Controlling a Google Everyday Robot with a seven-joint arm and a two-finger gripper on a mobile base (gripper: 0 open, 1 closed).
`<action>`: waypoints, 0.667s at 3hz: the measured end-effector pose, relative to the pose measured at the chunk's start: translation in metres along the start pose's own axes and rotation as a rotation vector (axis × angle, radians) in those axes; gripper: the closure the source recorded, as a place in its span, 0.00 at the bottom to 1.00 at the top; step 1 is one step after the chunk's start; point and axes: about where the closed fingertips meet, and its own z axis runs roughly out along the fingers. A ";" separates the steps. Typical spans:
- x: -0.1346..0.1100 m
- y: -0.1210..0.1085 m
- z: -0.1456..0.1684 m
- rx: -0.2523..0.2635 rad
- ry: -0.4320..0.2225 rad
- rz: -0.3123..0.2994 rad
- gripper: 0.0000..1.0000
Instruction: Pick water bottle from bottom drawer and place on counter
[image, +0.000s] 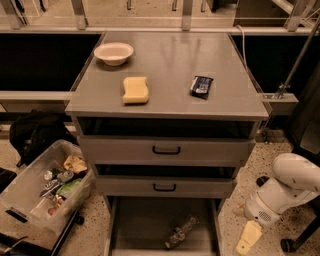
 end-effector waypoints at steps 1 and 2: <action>0.018 -0.012 0.028 -0.088 -0.003 0.051 0.00; 0.028 -0.019 0.043 -0.136 -0.005 0.079 0.00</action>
Offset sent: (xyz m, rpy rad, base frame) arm -0.0097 -0.0106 -0.0728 0.0771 0.2014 -0.0324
